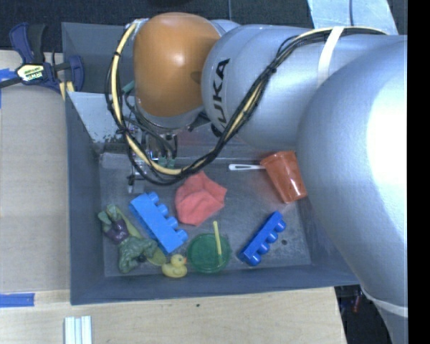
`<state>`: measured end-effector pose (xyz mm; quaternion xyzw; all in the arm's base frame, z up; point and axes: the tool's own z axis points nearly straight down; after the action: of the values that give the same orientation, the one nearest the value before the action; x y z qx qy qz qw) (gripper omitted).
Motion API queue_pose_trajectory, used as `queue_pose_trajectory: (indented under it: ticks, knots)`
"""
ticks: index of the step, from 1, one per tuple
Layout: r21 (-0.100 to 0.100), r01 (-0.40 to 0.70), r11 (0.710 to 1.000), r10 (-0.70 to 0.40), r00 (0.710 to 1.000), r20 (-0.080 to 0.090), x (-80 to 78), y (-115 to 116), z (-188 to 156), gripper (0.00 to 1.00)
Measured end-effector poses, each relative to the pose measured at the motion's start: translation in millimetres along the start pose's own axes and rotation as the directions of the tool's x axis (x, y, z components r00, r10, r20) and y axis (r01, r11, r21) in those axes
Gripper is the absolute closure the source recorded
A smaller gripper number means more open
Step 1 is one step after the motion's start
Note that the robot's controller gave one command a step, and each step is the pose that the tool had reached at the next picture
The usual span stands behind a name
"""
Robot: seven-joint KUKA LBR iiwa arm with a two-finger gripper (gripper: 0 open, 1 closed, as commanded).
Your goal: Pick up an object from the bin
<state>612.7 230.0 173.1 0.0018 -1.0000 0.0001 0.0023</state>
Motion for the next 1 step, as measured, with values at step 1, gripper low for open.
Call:
queue_pose_trajectory:
  ticks: [1]
  knots:
    - [-0.001, -0.004, 1.000, 0.004, 1.000, 0.007, -1.5, -1.5, -5.5, 0.00]
